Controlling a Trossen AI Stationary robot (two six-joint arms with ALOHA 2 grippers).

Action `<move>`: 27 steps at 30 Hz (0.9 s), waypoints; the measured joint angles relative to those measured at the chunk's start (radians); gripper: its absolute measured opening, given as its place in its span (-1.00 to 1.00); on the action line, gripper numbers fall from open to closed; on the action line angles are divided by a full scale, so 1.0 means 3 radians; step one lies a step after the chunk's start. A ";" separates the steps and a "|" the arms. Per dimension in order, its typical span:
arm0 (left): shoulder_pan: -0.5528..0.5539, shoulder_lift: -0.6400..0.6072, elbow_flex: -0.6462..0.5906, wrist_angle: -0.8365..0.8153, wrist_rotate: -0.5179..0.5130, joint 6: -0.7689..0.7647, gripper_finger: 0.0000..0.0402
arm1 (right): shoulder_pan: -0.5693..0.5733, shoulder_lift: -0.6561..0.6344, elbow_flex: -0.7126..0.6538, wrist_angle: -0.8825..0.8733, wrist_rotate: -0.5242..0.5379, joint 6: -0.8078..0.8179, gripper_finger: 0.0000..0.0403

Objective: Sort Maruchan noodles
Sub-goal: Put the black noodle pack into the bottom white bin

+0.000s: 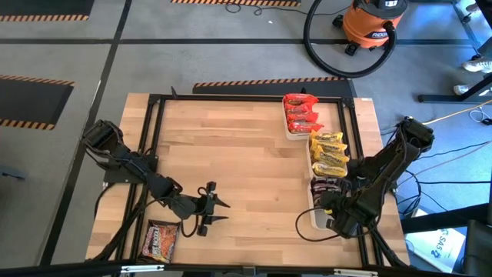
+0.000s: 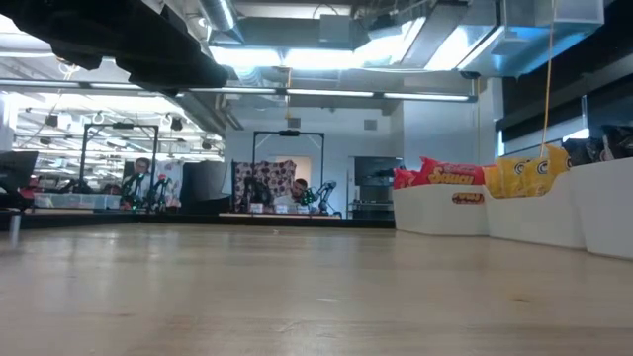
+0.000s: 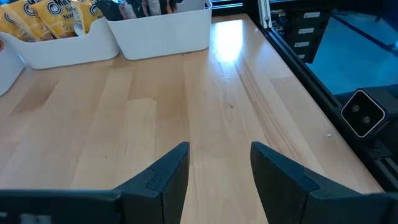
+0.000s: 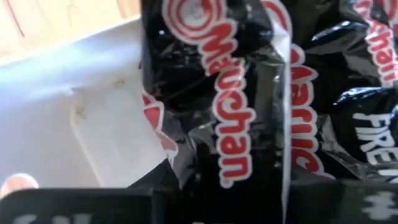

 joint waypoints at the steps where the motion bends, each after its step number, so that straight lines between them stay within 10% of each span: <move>1: 0.0000 0.0000 -0.0001 0.0000 0.0000 0.0000 -0.18 | 0.0000 0.0000 0.0000 -0.0002 0.0001 0.0038 -0.44; 12: 0.0000 0.0000 -0.0001 0.0000 0.0001 0.0000 -0.18 | -0.0001 0.0003 0.0098 -0.0098 -0.0108 0.0064 0.08; 27: 0.0000 0.0000 -0.0001 0.0000 0.0014 0.0000 -0.18 | -0.0001 0.0003 0.0439 -0.0753 0.0381 0.0029 0.04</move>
